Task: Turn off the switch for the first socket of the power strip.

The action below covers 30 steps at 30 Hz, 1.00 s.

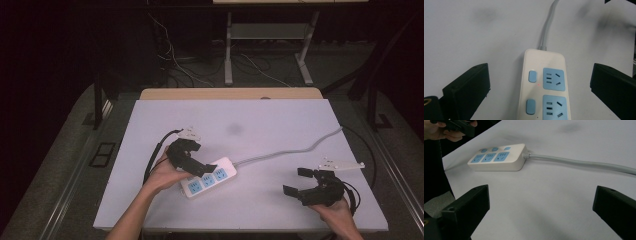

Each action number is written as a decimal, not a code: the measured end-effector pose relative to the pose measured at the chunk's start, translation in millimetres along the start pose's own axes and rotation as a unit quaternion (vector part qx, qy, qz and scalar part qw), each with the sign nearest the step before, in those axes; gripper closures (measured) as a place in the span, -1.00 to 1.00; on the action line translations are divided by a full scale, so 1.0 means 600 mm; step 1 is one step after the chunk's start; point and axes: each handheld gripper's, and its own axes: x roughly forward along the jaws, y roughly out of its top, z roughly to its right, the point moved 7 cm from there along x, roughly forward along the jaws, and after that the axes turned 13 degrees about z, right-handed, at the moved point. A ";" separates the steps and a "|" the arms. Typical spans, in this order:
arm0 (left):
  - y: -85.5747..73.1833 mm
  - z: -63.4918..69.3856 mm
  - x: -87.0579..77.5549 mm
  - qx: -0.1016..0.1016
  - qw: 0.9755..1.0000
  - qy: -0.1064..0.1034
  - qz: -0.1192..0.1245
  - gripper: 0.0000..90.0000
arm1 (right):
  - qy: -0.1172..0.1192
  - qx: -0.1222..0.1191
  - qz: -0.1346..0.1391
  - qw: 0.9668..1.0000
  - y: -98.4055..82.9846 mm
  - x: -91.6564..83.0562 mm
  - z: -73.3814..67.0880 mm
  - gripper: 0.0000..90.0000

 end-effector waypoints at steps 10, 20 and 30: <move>0.004 -0.004 0.022 0.012 1.000 -0.007 -0.025 -0.91 | 0.001 -0.002 -0.003 1.000 -0.001 0.001 0.000 -0.98; 0.006 -0.004 0.040 0.019 0.998 -0.022 -0.053 -0.64 | -0.002 -0.005 -0.001 1.000 -0.001 0.000 0.001 -0.98; 0.004 -0.007 0.050 0.027 0.997 -0.034 -0.070 -0.22 | -0.002 -0.007 -0.004 1.000 -0.003 0.000 0.001 -0.98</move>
